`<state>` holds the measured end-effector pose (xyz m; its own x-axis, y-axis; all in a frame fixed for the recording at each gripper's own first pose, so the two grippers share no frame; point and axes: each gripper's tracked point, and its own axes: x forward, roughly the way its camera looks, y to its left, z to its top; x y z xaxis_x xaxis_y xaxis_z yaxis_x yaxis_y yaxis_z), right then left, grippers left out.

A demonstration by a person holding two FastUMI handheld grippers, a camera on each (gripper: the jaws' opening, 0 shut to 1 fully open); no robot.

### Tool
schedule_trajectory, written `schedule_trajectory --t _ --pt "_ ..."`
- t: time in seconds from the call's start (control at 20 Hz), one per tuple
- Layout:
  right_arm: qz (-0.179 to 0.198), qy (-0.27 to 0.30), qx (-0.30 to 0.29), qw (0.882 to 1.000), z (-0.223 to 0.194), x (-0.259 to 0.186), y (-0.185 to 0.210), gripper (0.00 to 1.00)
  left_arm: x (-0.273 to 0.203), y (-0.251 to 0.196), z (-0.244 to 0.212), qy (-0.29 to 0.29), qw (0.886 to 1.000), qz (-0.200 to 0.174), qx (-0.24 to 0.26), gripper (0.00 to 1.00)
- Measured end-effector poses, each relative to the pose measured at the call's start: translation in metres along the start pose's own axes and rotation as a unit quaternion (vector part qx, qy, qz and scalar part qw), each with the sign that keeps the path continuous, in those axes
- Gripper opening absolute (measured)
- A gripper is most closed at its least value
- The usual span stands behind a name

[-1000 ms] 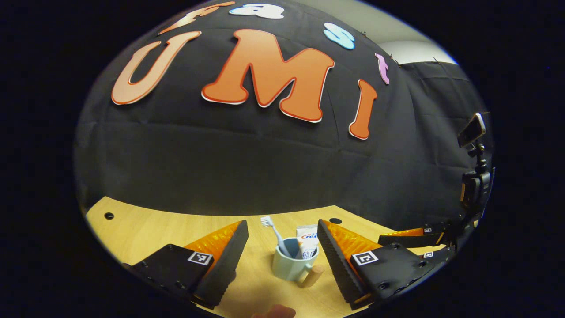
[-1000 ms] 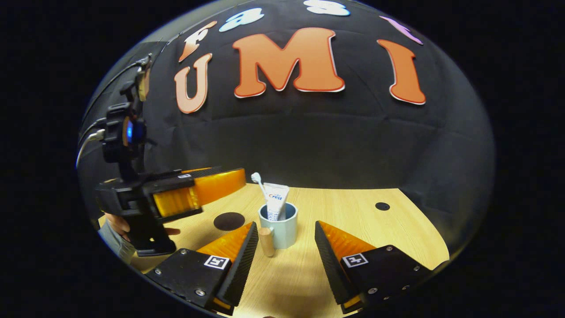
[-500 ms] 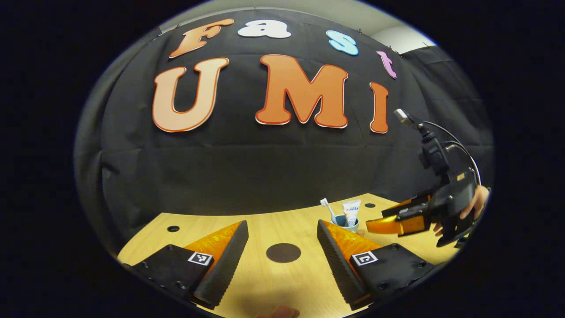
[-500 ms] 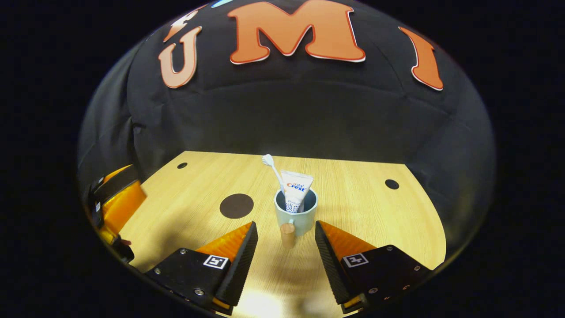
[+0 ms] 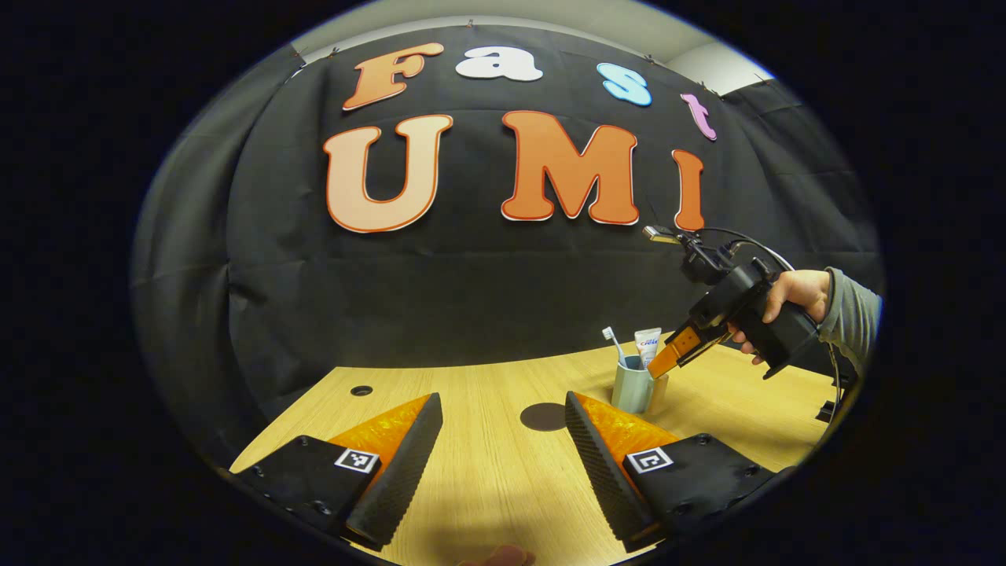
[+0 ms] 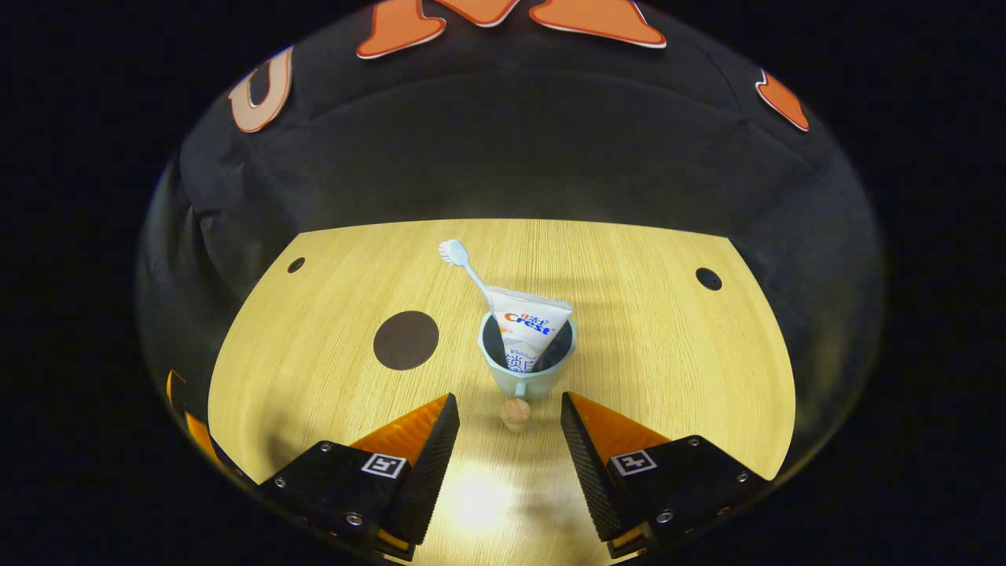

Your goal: Put the toothbrush and toothpaste on the desktop into the cup, then pick up the cup and place it on the coaster on the desktop.

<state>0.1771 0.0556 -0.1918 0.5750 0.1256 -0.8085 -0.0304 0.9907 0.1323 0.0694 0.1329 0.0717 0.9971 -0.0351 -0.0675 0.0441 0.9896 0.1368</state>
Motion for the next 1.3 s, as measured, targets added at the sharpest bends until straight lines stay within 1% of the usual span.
schedule_trajectory --t 0.1,0.2,0.3,0.35,0.4,0.45,0.5,0.55,0.6,0.65,0.75,0.9,1.05,1.3 --pt "-0.006 0.028 0.022 0.999 -0.005 0.015 0.001 0.79 -0.008 0.01 -0.003 0.002 1.0 0.01 -0.006 0.99" --pt "-0.019 0.058 0.023 0.998 -0.011 0.03 -0.002 0.76 -0.011 0.016 -0.006 0.004 1.0 0.018 -0.012 0.99" --pt "-0.043 0.073 0.024 0.996 -0.014 0.042 -0.006 0.7 -0.015 0.022 -0.009 0.006 1.0 0.024 -0.016 0.99" --pt "-0.056 0.08 0.027 0.995 -0.016 0.049 -0.011 0.63 -0.015 0.024 -0.012 0.007 0.999 0.027 -0.018 0.98" --pt "-0.056 0.087 0.029 0.994 -0.018 0.052 -0.011 0.57 -0.016 0.027 -0.014 0.008 0.999 0.029 -0.021 0.98" --pt "-0.057 0.09 0.032 0.994 -0.022 0.052 -0.01 0.44 -0.018 0.027 -0.018 0.012 0.999 0.027 -0.025 0.99" --pt "-0.059 0.077 0.031 0.995 -0.017 0.048 -0.011 0.32 -0.018 0.028 -0.024 0.017 0.999 0.027 -0.03 0.99" --pt "-0.056 0.078 0.028 0.995 -0.018 0.048 -0.013 0.19 -0.018 0.03 -0.029 0.022 0.999 0.029 -0.034 0.99" --pt "-0.054 0.074 0.028 0.995 -0.016 0.047 -0.013 0.23 -0.019 0.032 -0.033 0.026 0.999 0.031 -0.037 0.99" --pt "-0.049 0.075 0.028 0.996 -0.016 0.05 -0.012 0.21 -0.019 0.034 -0.035 0.029 0.998 0.034 -0.039 0.99" --pt "-0.041 0.077 0.023 0.996 -0.016 0.048 -0.012 0.2 -0.019 0.037 -0.039 0.033 0.998 0.036 -0.048 0.99" --pt "-0.05 0.059 0.003 0.997 -0.01 0.048 -0.015 0.2 -0.02 0.039 -0.044 0.037 0.997 0.036 -0.058 0.99" --pt "-0.03 0.044 -0.003 0.999 -0.007 0.051 -0.012 0.2 -0.022 0.044 -0.048 0.038 0.997 0.042 -0.06 0.99" --pt "-0.003 0.028 -0.033 0.999 -0.007 0.053 -0.01 0.2 -0.026 0.05 -0.048 0.039 0.996 0.053 -0.058 0.99"
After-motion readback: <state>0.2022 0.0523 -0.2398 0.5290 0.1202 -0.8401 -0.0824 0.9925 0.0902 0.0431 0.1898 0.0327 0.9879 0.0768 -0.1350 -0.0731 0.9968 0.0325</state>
